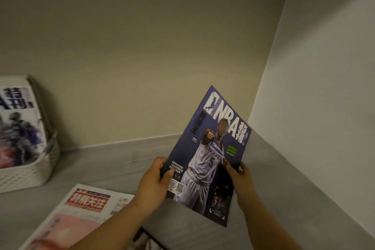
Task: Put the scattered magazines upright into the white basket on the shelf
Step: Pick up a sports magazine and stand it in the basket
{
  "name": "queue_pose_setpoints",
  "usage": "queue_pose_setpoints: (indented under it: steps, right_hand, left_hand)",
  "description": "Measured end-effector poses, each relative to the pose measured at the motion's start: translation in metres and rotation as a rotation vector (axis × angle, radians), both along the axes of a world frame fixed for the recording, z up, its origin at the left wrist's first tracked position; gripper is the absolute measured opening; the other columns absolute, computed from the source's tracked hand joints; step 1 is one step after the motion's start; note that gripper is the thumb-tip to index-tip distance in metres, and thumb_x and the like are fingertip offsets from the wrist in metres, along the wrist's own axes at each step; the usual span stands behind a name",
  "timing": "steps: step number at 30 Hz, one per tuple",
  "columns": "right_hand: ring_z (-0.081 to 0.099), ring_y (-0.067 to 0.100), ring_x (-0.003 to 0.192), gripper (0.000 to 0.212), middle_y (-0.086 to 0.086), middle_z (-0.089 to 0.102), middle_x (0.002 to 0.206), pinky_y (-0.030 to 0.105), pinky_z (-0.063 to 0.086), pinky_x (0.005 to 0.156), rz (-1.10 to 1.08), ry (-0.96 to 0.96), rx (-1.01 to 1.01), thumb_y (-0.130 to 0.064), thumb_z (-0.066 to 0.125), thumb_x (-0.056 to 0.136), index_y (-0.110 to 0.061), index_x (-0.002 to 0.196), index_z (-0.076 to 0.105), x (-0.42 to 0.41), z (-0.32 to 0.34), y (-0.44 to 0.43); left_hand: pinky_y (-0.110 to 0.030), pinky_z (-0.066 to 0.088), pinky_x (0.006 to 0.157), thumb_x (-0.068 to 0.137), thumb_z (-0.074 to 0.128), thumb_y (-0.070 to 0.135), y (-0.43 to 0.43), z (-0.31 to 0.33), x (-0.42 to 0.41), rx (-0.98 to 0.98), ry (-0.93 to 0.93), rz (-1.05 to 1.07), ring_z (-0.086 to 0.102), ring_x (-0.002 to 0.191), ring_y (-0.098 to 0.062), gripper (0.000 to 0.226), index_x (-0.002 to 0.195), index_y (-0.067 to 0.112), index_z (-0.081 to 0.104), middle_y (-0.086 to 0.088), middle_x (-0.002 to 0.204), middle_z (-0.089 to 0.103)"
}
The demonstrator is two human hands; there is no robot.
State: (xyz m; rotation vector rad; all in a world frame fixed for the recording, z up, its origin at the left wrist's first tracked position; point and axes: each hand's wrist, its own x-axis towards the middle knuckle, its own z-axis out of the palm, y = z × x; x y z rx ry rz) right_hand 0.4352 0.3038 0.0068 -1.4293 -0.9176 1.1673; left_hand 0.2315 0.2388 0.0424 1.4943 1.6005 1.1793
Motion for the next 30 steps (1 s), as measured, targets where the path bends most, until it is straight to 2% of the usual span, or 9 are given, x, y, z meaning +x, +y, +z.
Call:
queue_pose_setpoints:
  steps: [4, 6, 8, 11, 14, 17, 20, 23, 30]
  right_hand:
    - [0.058, 0.019, 0.077, 0.017, 0.003, 0.066, 0.085, 0.032, 0.049, 0.064, 0.079, 0.272, 0.067, -0.003, 0.046, 0.089, -0.011, 0.095, 0.059, -0.075, 0.032, -0.009]
    - [0.063, 0.018, 0.067, 0.03, -0.003, 0.071, 0.067, 0.025, 0.055, 0.055, 0.146, 0.353, 0.13, 0.007, 0.039, 0.087, -0.016, 0.083, 0.059, -0.122, 0.047, -0.014]
    - [0.068, 0.012, 0.055, 0.037, -0.007, 0.072, 0.058, 0.02, 0.055, 0.047, 0.226, 0.409, 0.173, 0.013, 0.035, 0.083, -0.016, 0.082, 0.058, -0.175, 0.06, -0.019]
    - [0.068, 0.009, 0.051, 0.037, -0.009, 0.073, 0.058, 0.021, 0.055, 0.045, 0.324, 0.431, 0.198, 0.014, 0.038, 0.082, -0.017, 0.083, 0.058, -0.26, 0.069, -0.027]
    - [0.069, 0.008, 0.056, 0.033, -0.01, 0.074, 0.063, 0.02, 0.055, 0.046, 0.403, 0.433, 0.234, 0.012, 0.045, 0.082, -0.017, 0.086, 0.06, -0.334, 0.071, -0.031]
    - [0.069, 0.009, 0.059, 0.031, -0.008, 0.075, 0.065, 0.021, 0.055, 0.049, 0.452, 0.425, 0.263, 0.01, 0.048, 0.081, -0.017, 0.086, 0.062, -0.393, 0.08, -0.03]
    - [0.068, 0.007, 0.055, 0.028, -0.009, 0.074, 0.061, 0.02, 0.055, 0.047, 0.47, 0.401, 0.288, 0.009, 0.05, 0.081, -0.017, 0.083, 0.062, -0.441, 0.099, -0.022]
    - [0.066, 0.004, 0.051, 0.029, -0.012, 0.072, 0.057, 0.018, 0.054, 0.047, 0.469, 0.338, 0.313, 0.009, 0.051, 0.082, -0.018, 0.079, 0.061, -0.475, 0.113, -0.011]
    - [0.066, 0.007, 0.05, 0.029, -0.006, 0.069, 0.063, 0.021, 0.054, 0.046, 0.443, 0.233, 0.263, 0.01, 0.052, 0.081, -0.017, 0.079, 0.061, -0.516, 0.095, 0.01]
  left_hand:
    - [-0.044, 0.05, 0.069, 0.088, 0.049, 0.014, -0.038, 0.023, -0.087, 0.106, 0.051, 0.026, 0.06, 0.072, -0.024, 0.022, 0.079, 0.033, 0.043, 0.005, 0.074, 0.061]
    - [-0.043, 0.049, 0.073, 0.088, 0.05, 0.015, -0.055, 0.033, -0.139, 0.154, 0.094, 0.04, 0.062, 0.077, -0.024, 0.024, 0.086, 0.038, 0.043, 0.003, 0.079, 0.065]
    - [-0.042, 0.05, 0.078, 0.087, 0.051, 0.015, -0.068, 0.036, -0.19, 0.167, 0.145, 0.052, 0.064, 0.086, -0.025, 0.028, 0.107, 0.035, 0.045, -0.002, 0.093, 0.067]
    - [-0.034, 0.048, 0.084, 0.086, 0.051, 0.007, -0.08, 0.033, -0.265, 0.151, 0.135, 0.138, 0.06, 0.099, -0.021, 0.045, 0.126, 0.024, 0.039, 0.006, 0.106, 0.06]
    - [-0.029, 0.042, 0.089, 0.083, 0.05, -0.004, -0.086, 0.029, -0.335, 0.137, 0.082, 0.284, 0.054, 0.106, -0.023, 0.049, 0.128, 0.015, 0.04, -0.006, 0.118, 0.056]
    - [-0.02, 0.043, 0.079, 0.081, 0.049, -0.01, -0.084, 0.029, -0.39, 0.163, 0.014, 0.417, 0.052, 0.094, -0.022, 0.043, 0.12, 0.006, 0.047, -0.011, 0.105, 0.058]
    - [-0.03, 0.046, 0.075, 0.08, 0.052, -0.009, -0.07, 0.031, -0.435, 0.181, -0.05, 0.494, 0.058, 0.087, -0.027, 0.029, 0.108, 0.002, 0.054, -0.013, 0.098, 0.062]
    - [-0.017, 0.039, 0.056, 0.08, 0.056, -0.003, -0.054, 0.029, -0.471, 0.171, -0.014, 0.552, 0.055, 0.071, -0.017, 0.017, 0.096, 0.001, 0.061, -0.007, 0.086, 0.063]
    - [-0.025, 0.04, 0.055, 0.079, 0.061, 0.006, -0.03, -0.002, -0.519, 0.007, 0.07, 0.583, 0.054, 0.057, -0.02, 0.013, 0.089, 0.005, 0.07, -0.013, 0.078, 0.071]
